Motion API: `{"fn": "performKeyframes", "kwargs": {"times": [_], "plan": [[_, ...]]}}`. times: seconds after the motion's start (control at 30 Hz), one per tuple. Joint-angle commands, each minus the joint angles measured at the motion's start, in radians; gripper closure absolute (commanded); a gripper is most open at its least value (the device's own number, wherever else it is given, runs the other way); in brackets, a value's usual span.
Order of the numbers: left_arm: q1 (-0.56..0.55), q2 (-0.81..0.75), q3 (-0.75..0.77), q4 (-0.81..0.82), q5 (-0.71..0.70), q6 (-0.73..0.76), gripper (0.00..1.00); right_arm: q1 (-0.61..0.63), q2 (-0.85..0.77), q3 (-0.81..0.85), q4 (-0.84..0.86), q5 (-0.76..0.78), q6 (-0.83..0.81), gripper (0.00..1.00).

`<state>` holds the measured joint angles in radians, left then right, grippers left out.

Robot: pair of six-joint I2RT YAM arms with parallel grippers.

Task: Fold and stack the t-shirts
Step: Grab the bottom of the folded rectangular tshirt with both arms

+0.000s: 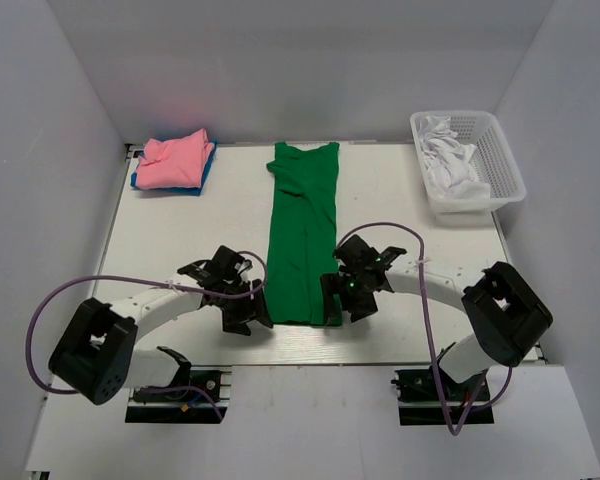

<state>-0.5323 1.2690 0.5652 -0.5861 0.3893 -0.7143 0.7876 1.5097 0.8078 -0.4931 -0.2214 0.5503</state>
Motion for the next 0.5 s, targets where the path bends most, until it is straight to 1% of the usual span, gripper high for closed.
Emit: {"fn": "performKeyframes", "kwargs": {"times": [0.0,0.07,0.13,0.17,0.2,0.23,0.3,0.33,0.37,0.4,0.43,0.47], "plan": [[-0.031,0.033,-0.004,0.132,0.002,0.006,0.27,-0.013,0.016,0.011,0.011,-0.032,0.0,0.18],[-0.043,0.087,-0.004,0.181,-0.009,0.006,0.3,-0.019,0.032,0.014,0.016,-0.048,-0.006,0.22],[-0.054,0.13,0.011,0.181,-0.033,0.006,0.36,-0.024,0.043,0.013,0.016,-0.068,-0.012,0.27],[-0.064,0.151,0.012,0.181,-0.044,0.006,0.39,-0.024,0.044,0.01,0.021,-0.068,-0.015,0.27],[-0.064,0.183,0.025,0.169,-0.053,0.015,0.42,-0.025,0.047,0.004,0.019,-0.075,-0.013,0.3],[-0.073,0.196,0.025,0.169,-0.053,0.015,0.52,-0.027,0.056,0.004,0.021,-0.079,-0.015,0.32],[-0.084,0.205,0.045,0.157,-0.062,0.015,0.62,-0.03,0.058,0.002,0.021,-0.085,-0.02,0.4],[-0.084,0.205,0.045,0.148,-0.063,0.015,0.73,-0.031,0.064,0.005,0.027,-0.093,-0.024,0.45],[-0.095,0.205,0.059,0.147,-0.09,0.015,0.79,-0.034,0.069,0.005,0.033,-0.095,-0.023,0.51],[-0.095,0.205,0.059,0.135,-0.101,0.015,0.84,-0.034,0.07,0.008,0.037,-0.102,-0.032,0.66],[-0.095,0.195,0.071,0.123,-0.113,0.015,0.96,-0.033,0.076,0.02,0.033,-0.102,-0.032,0.78],[-0.095,0.194,0.071,0.123,-0.124,0.015,1.0,-0.034,0.083,0.024,0.033,-0.101,-0.033,0.9]]}}
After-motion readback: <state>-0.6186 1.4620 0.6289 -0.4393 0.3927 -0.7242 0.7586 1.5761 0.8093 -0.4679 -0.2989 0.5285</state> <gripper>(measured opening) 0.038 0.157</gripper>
